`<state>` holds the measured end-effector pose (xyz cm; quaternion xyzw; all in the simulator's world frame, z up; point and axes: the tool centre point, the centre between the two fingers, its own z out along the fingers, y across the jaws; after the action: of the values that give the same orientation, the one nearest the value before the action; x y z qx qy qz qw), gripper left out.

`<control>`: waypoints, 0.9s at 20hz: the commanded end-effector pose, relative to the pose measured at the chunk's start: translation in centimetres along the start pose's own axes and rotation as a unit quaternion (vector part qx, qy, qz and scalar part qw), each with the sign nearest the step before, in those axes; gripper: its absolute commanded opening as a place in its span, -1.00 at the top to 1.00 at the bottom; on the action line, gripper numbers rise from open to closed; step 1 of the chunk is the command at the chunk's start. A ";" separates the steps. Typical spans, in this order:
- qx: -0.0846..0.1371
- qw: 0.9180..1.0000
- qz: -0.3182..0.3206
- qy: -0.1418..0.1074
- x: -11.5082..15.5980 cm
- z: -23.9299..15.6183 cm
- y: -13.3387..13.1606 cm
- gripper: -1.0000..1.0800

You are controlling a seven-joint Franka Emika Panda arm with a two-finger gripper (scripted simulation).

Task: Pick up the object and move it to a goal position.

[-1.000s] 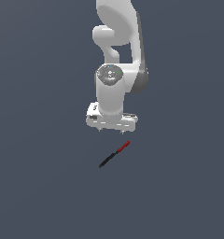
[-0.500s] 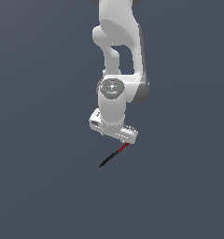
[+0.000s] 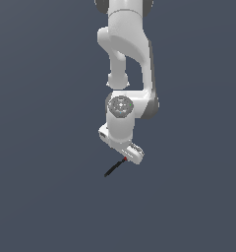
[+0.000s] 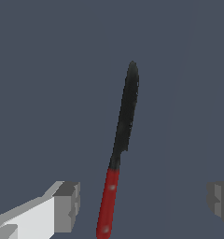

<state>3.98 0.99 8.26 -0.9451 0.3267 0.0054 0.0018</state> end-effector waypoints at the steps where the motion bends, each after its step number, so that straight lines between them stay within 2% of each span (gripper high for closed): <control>1: 0.000 1.000 0.028 0.002 0.2 0.7 -0.3 -0.92; 9: 0.001 0.997 0.083 0.005 0.6 2.1 -1.0 -0.92; 18: 0.000 0.996 0.093 0.005 0.7 2.6 -1.1 -0.92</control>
<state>5.18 1.49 5.79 -0.9107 0.4132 0.0002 0.0000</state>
